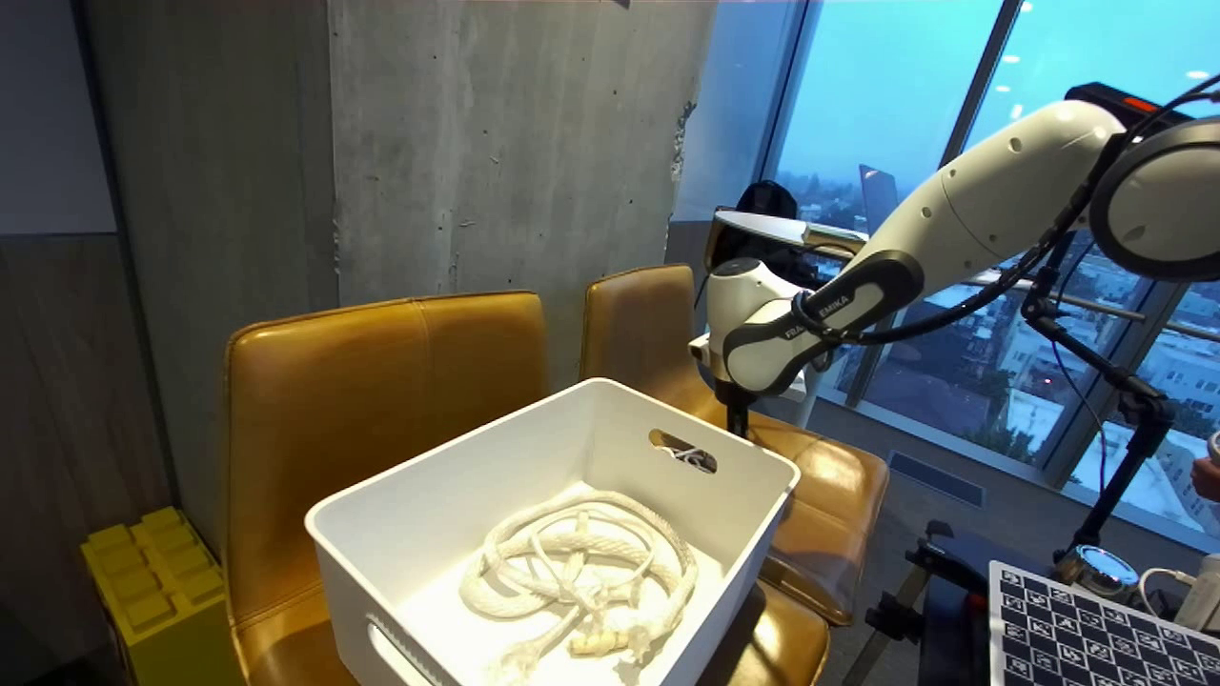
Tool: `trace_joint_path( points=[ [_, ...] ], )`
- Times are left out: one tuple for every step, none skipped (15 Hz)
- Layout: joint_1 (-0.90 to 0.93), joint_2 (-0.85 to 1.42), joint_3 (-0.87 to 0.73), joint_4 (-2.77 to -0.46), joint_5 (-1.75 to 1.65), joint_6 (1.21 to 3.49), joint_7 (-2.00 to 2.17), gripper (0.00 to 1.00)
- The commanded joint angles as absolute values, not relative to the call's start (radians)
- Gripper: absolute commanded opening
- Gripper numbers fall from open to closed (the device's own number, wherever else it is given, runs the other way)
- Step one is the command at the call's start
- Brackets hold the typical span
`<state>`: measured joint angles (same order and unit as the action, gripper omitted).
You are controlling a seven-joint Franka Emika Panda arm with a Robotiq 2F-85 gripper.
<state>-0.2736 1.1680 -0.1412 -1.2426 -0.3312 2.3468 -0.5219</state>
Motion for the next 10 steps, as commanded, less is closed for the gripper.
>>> trace_joint_path(
  points=[
    [-0.28,1.205,-0.147,-1.166,-0.337,2.304,-0.545,0.03],
    [-0.28,1.21,-0.148,-1.155,-0.336,2.3,-0.546,0.0],
    [-0.281,1.212,-0.148,-1.147,-0.335,2.296,-0.547,0.0],
    [-0.282,1.214,-0.148,-1.139,-0.334,2.295,-0.547,0.0],
    [-0.282,1.214,-0.148,-1.133,-0.334,2.294,-0.548,0.0],
    [-0.283,1.214,-0.148,-1.13,-0.335,2.295,-0.549,0.0],
    [-0.283,1.211,-0.149,-1.13,-0.336,2.296,-0.549,0.0],
    [-0.282,1.209,-0.149,-1.13,-0.337,2.299,-0.55,0.0],
    [-0.279,1.202,-0.151,-1.136,-0.339,2.309,-0.544,0.0],
    [-0.276,1.198,-0.152,-1.139,-0.34,2.313,-0.541,0.05]
  ],
)
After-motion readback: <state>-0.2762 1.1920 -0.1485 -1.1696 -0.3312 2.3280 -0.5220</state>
